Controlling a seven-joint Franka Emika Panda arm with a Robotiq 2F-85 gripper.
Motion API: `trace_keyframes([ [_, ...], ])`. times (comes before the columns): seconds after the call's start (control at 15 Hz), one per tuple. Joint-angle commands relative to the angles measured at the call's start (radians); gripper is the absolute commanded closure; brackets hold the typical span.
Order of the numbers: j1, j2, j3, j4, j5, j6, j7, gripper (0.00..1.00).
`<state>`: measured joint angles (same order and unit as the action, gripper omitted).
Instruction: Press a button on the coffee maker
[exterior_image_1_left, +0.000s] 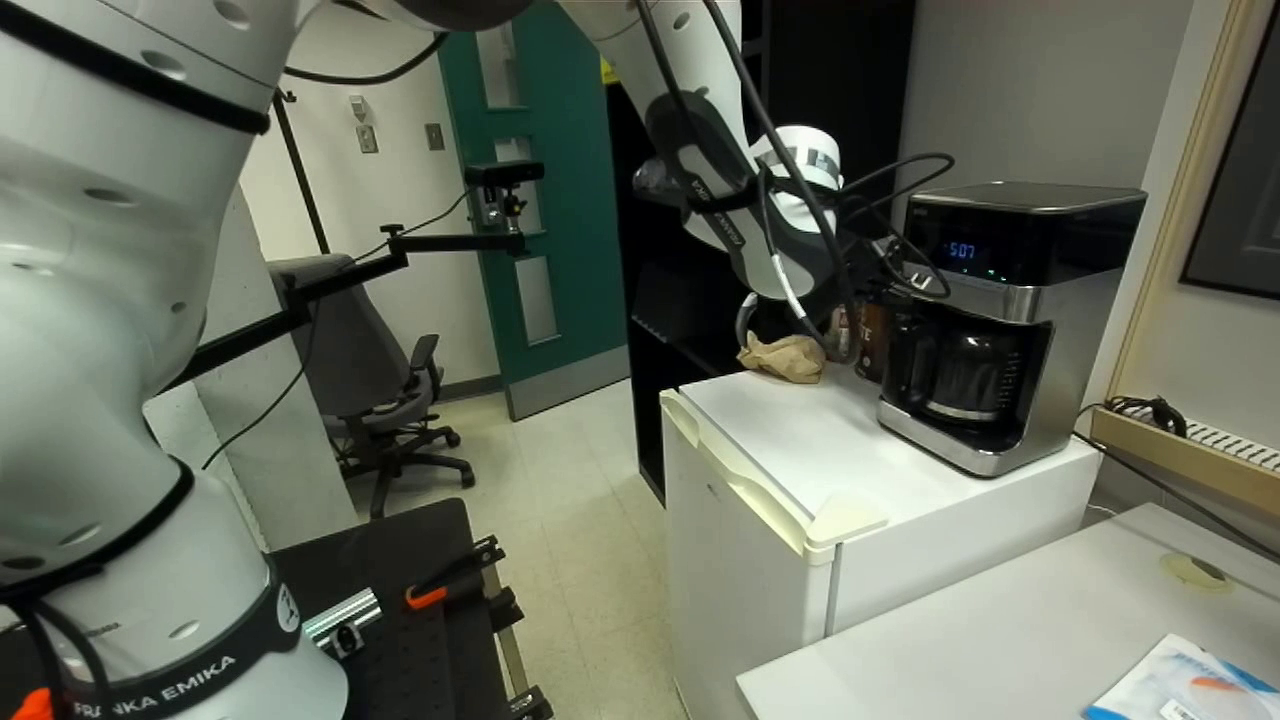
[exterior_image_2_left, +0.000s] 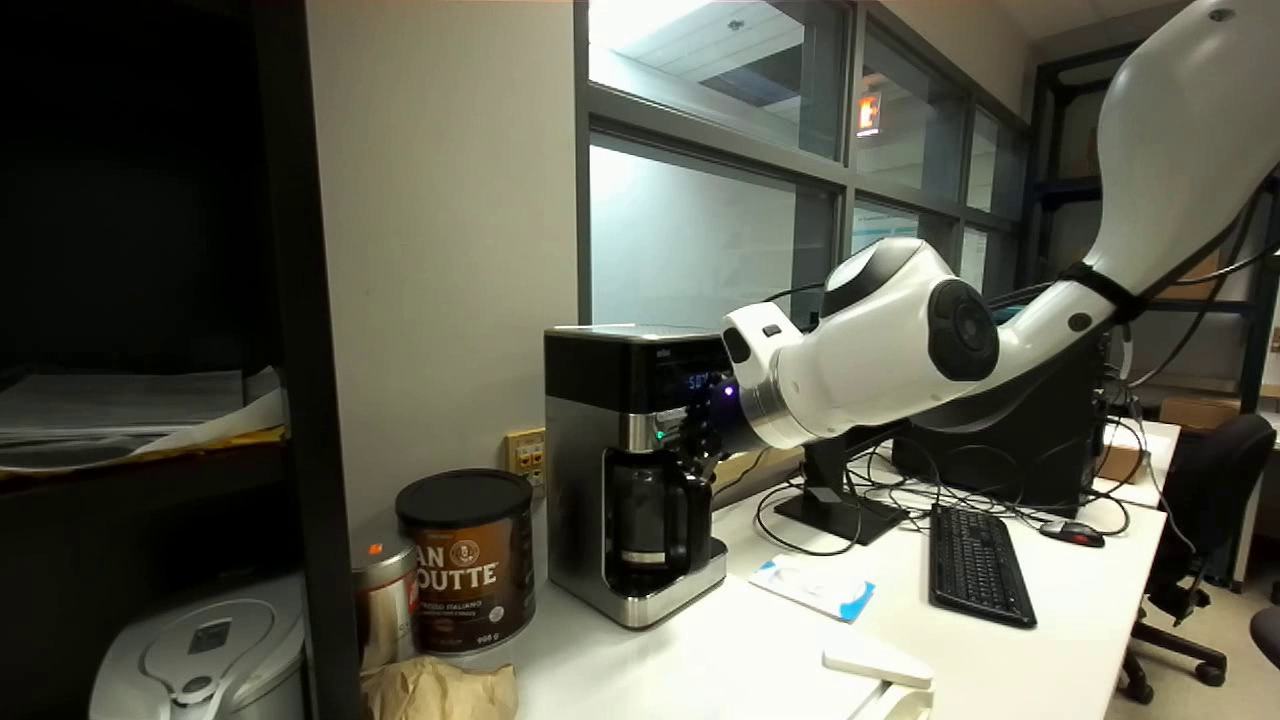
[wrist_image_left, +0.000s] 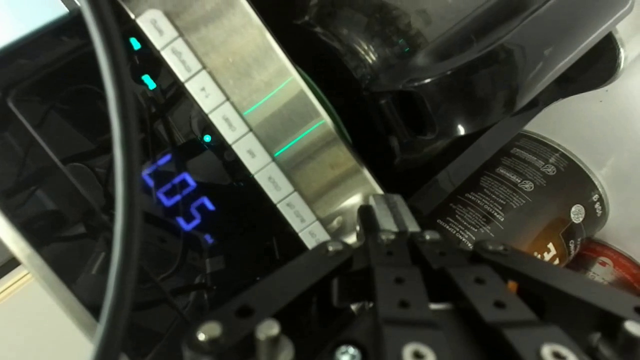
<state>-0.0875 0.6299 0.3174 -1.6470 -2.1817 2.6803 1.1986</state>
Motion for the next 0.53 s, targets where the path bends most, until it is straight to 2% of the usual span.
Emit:
trace_keyframes([
  [0.0, 0.010, 0.027, 0.007, 0.046, -0.024, -0.017, 0.021, 1.00],
  [0.2, 0.005, 0.009, 0.007, 0.025, -0.019, -0.011, 0.021, 1.00],
  [0.47, -0.017, -0.059, 0.004, -0.064, -0.007, 0.010, 0.030, 1.00],
])
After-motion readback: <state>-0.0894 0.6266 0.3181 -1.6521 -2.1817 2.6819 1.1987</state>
